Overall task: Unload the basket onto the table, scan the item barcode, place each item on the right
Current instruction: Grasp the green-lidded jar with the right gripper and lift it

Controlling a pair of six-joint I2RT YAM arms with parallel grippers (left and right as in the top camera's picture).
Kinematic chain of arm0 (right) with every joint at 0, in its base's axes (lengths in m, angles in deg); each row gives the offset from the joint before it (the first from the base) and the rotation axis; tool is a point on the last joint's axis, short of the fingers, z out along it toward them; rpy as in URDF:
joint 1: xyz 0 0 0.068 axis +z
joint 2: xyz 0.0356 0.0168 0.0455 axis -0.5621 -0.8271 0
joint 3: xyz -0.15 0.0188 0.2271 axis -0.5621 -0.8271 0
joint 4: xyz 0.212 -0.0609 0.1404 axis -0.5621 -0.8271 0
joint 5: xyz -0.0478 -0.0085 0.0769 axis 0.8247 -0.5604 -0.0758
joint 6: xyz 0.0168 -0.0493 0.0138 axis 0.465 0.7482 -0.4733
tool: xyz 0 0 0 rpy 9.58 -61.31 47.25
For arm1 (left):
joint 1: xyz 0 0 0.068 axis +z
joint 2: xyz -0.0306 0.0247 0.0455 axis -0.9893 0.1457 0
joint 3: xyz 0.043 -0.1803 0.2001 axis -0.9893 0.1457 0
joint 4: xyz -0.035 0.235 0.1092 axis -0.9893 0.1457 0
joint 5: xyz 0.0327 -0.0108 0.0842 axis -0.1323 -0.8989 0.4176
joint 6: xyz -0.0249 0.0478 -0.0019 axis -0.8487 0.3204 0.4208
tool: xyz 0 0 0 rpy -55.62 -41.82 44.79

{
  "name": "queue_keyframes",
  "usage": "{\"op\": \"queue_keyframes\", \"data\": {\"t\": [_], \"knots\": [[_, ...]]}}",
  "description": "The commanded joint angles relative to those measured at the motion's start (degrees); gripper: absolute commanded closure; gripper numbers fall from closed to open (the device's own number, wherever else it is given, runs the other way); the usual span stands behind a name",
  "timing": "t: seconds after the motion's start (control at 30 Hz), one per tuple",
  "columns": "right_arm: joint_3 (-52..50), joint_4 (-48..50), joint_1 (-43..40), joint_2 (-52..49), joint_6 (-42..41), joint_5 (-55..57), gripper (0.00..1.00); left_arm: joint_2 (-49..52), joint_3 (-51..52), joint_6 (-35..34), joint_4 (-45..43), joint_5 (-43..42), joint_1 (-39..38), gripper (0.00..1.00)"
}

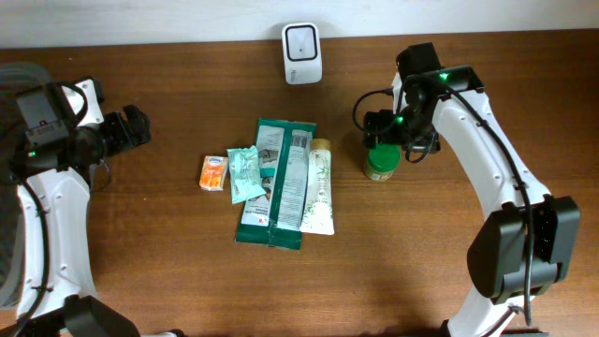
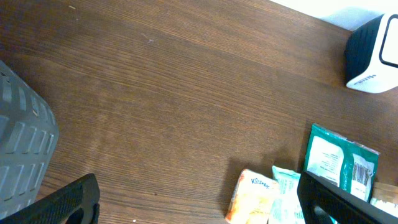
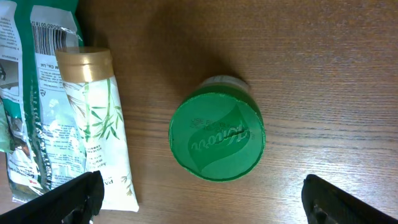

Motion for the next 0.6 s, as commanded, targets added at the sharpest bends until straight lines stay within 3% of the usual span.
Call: {"op": "queue_keyframes", "data": {"t": [0.0, 0.57], "knots": [[0.76, 0.59, -0.15, 0.87, 0.76, 1.53, 0.02, -1.01, -1.11, 1.11, -0.09, -0.83, 0.39, 0.01], [0.76, 2.05, -0.15, 0.87, 2.16, 1.53, 0.02, -1.01, -1.11, 1.11, -0.07, -0.83, 0.39, 0.01]]}}
